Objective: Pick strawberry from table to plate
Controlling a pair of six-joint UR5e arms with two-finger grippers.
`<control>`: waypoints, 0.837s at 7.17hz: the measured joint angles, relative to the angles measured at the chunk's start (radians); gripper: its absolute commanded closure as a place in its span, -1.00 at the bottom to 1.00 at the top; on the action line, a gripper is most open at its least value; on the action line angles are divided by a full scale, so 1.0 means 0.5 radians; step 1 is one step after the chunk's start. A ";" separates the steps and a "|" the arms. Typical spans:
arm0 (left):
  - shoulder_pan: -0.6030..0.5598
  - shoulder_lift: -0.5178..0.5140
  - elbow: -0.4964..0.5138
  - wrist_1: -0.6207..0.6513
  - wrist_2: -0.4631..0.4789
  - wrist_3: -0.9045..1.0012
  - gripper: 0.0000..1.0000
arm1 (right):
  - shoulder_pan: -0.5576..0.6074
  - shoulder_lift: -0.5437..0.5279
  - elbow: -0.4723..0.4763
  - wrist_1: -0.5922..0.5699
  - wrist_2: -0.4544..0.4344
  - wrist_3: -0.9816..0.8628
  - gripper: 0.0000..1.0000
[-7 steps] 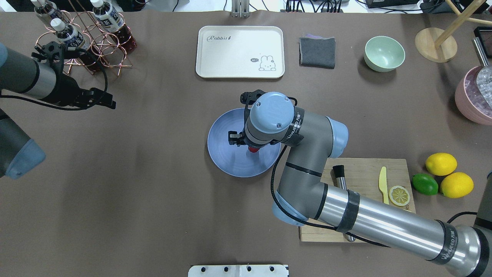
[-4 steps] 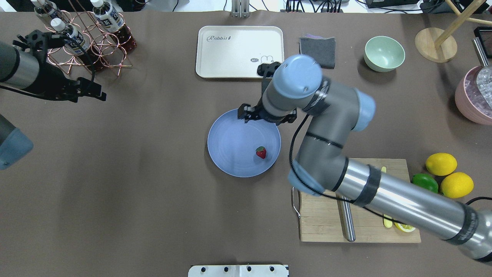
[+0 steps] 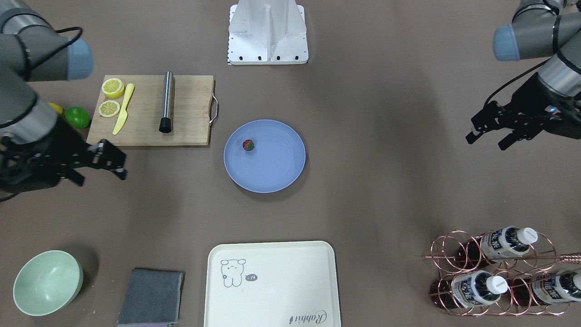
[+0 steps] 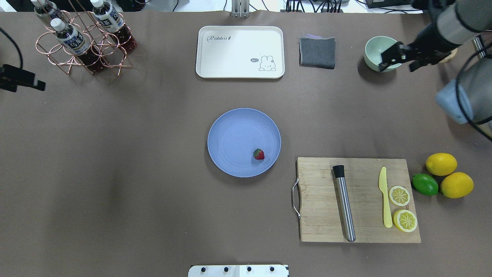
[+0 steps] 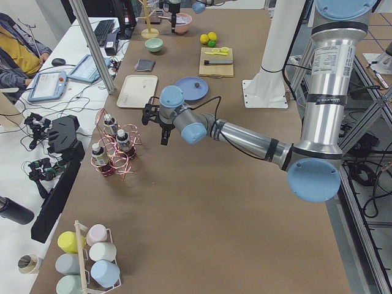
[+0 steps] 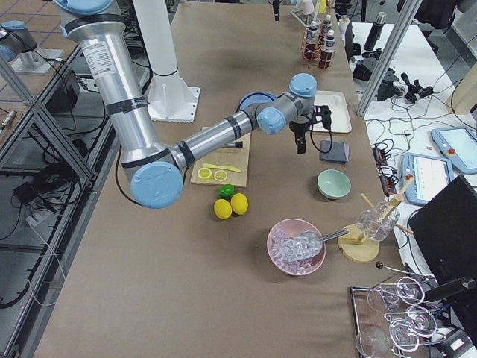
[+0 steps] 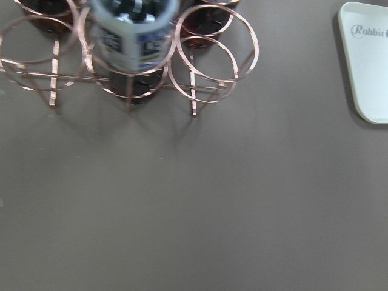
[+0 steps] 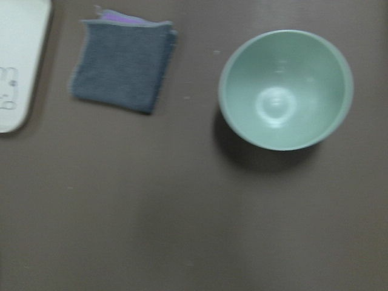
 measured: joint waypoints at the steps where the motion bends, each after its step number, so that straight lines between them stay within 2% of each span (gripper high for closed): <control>1: -0.127 0.120 0.012 0.023 -0.043 0.251 -0.95 | 0.195 -0.142 -0.004 -0.091 0.027 -0.383 -1.00; 3: -0.260 0.269 0.031 0.062 -0.064 0.527 -0.95 | 0.516 -0.346 -0.006 -0.272 0.061 -0.984 -1.00; 6: -0.288 0.302 0.050 0.078 -0.067 0.581 -0.95 | 0.687 -0.496 -0.031 -0.372 0.076 -1.296 -1.00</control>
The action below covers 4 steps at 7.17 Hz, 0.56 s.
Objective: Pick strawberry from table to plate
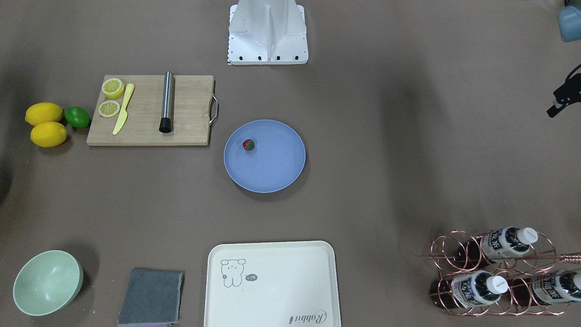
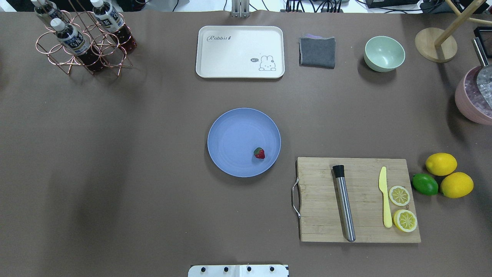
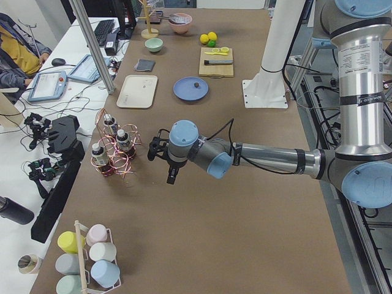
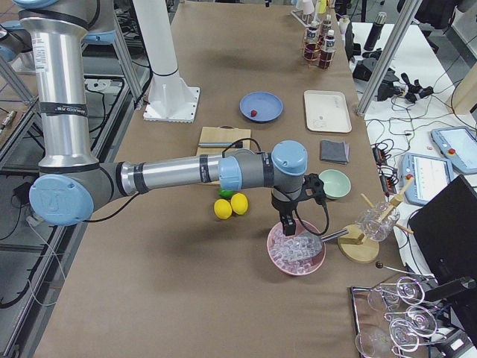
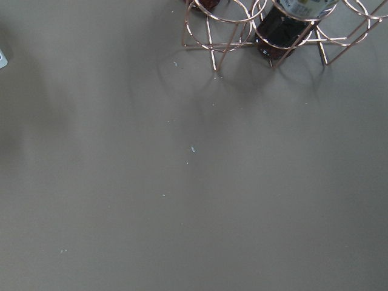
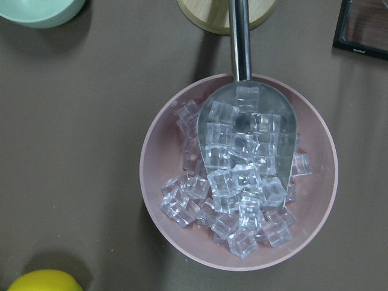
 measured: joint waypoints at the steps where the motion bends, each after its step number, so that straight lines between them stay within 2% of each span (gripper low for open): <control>1: -0.002 0.007 0.007 0.001 -0.003 0.001 -0.95 | 0.017 -0.016 -0.017 -0.003 0.000 -0.022 -1.00; 4: -0.002 0.018 0.015 0.001 0.000 0.001 -0.95 | 0.033 -0.027 -0.035 -0.005 0.000 -0.033 -1.00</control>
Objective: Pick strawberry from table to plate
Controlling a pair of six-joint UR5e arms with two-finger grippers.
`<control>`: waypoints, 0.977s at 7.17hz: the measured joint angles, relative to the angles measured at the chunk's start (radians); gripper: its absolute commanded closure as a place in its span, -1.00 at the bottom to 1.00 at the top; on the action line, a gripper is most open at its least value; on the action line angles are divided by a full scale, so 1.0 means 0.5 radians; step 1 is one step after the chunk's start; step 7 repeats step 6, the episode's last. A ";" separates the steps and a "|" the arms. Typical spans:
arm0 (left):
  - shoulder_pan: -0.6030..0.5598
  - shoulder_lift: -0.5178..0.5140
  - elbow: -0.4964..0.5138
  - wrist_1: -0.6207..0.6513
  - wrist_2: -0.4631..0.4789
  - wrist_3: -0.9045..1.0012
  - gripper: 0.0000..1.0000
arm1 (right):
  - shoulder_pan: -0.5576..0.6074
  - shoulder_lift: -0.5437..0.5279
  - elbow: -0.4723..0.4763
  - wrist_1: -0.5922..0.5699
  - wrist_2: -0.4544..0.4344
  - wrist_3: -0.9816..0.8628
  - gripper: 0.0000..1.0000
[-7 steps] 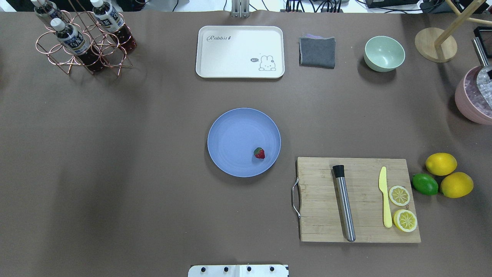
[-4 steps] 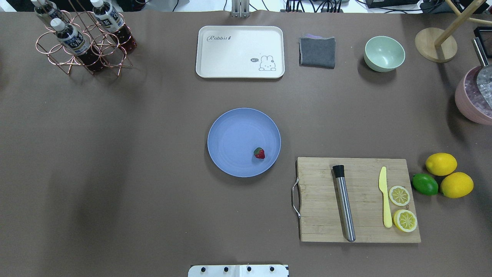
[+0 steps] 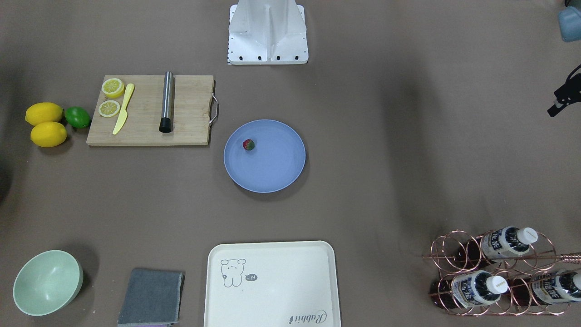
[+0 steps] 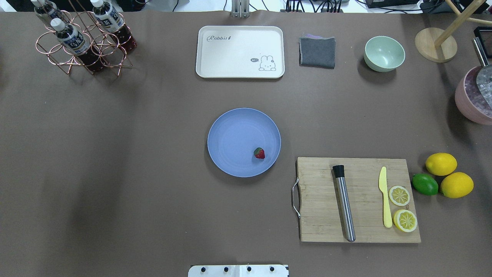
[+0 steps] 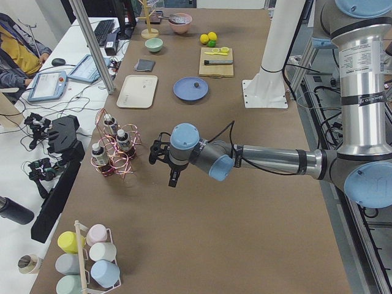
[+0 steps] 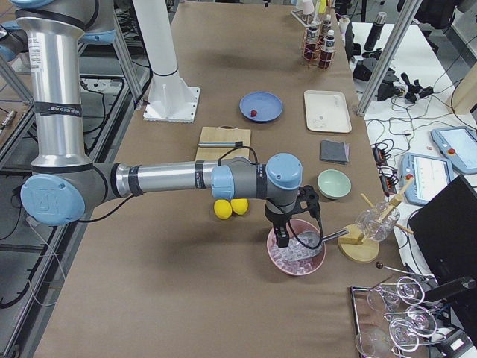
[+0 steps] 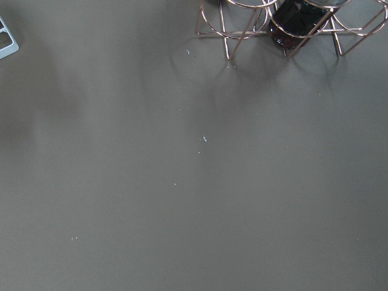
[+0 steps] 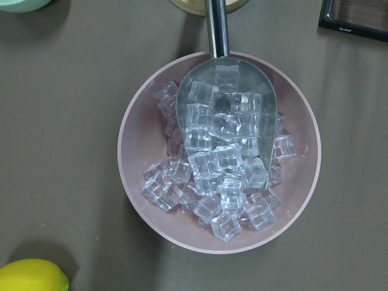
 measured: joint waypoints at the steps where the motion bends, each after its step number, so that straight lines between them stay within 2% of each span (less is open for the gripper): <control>1: 0.000 0.001 -0.001 -0.001 0.005 0.000 -0.95 | 0.001 -0.001 -0.002 0.001 0.000 0.000 -1.00; 7: -0.172 -0.005 0.075 0.042 -0.084 0.099 -0.95 | 0.002 0.001 0.002 0.006 0.014 0.000 -1.00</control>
